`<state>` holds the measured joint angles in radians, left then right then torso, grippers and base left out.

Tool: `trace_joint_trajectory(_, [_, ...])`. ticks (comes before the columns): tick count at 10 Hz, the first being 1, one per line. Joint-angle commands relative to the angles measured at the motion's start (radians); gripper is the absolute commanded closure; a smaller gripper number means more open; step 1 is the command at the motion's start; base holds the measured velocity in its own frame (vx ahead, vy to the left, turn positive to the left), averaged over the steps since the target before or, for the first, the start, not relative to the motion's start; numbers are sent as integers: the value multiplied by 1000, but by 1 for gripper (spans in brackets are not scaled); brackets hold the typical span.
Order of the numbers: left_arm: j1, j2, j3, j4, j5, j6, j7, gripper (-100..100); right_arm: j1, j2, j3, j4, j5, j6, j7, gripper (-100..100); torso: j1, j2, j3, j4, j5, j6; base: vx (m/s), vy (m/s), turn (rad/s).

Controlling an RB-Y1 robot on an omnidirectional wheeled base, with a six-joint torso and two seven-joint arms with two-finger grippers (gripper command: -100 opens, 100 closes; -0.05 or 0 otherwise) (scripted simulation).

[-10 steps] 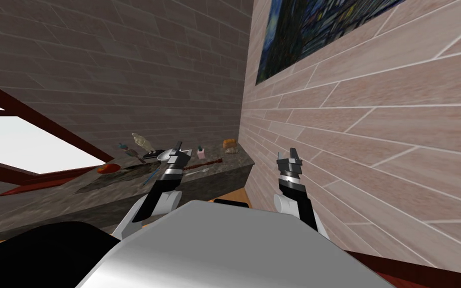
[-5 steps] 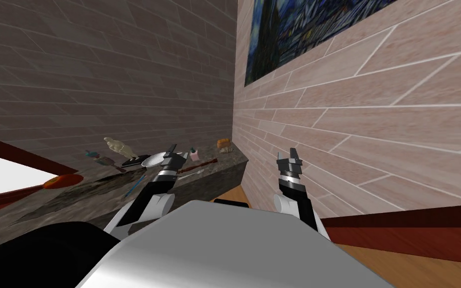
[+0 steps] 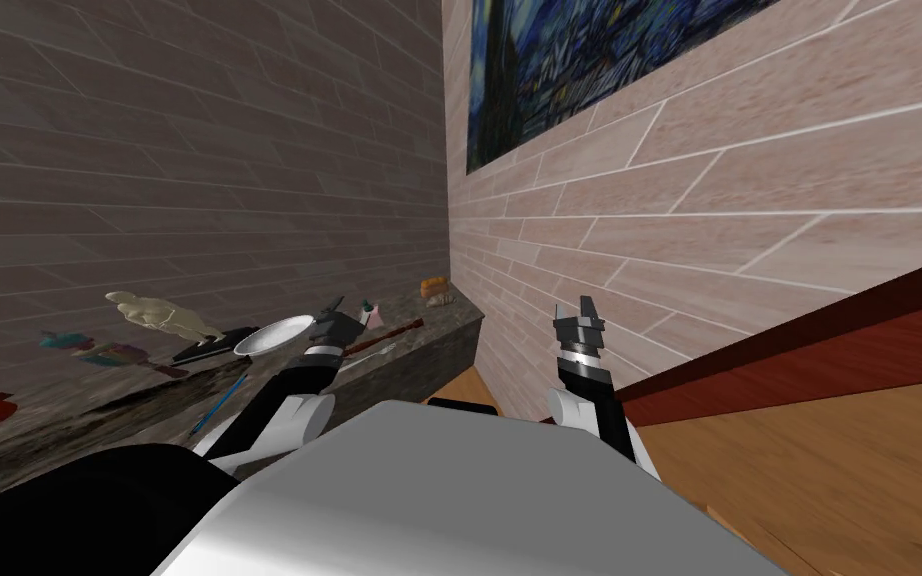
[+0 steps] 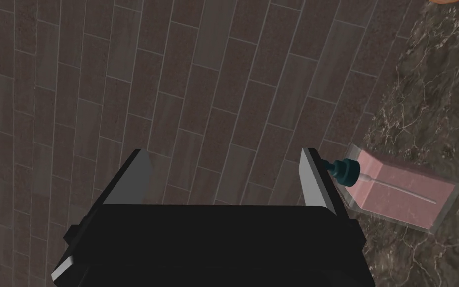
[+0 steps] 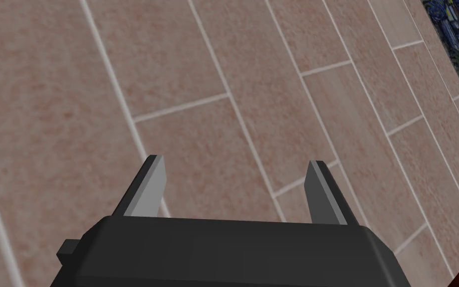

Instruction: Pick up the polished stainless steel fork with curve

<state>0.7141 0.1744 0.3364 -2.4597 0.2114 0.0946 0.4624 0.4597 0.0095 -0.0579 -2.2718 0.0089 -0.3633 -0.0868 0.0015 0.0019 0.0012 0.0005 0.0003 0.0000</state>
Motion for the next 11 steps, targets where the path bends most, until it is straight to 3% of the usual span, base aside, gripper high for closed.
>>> trace_joint_trajectory(1, [7,-1,9,5,14,39,15,-100,0,0,0,0,0,0,0,0,0,0,0,0,0,0,-18,5,-138])
trace_joint_trajectory(3, [49,1,59,-3,83,119,74,-100,0,0,0,0,0,0,0,0,0,-1,0,0,0,0,-21,1,-394])
trace_joint_trajectory(5, [49,1,59,-3,84,150,74,-100,0,0,0,0,0,0,0,0,1,-1,0,0,0,-1,-12,11,-55])
trace_joint_trajectory(8, [95,0,109,-7,157,240,127,-100,0,0,0,0,0,0,0,0,1,-1,-1,0,0,-1,-7,6,-268])
trace_joint_trajectory(9, [95,0,109,-7,157,266,127,-100,0,0,0,0,0,0,0,0,1,-1,-1,0,0,0,-7,14,-130])
trace_joint_trajectory(10, [119,-1,133,-8,194,290,150,-100,0,0,0,0,0,0,0,0,1,-2,-1,0,0,-1,-7,9,-320])
trace_joint_trajectory(11, [119,-1,133,-8,194,310,150,-100,0,0,0,0,0,0,0,0,1,-1,-1,0,0,0,-6,18,-166])
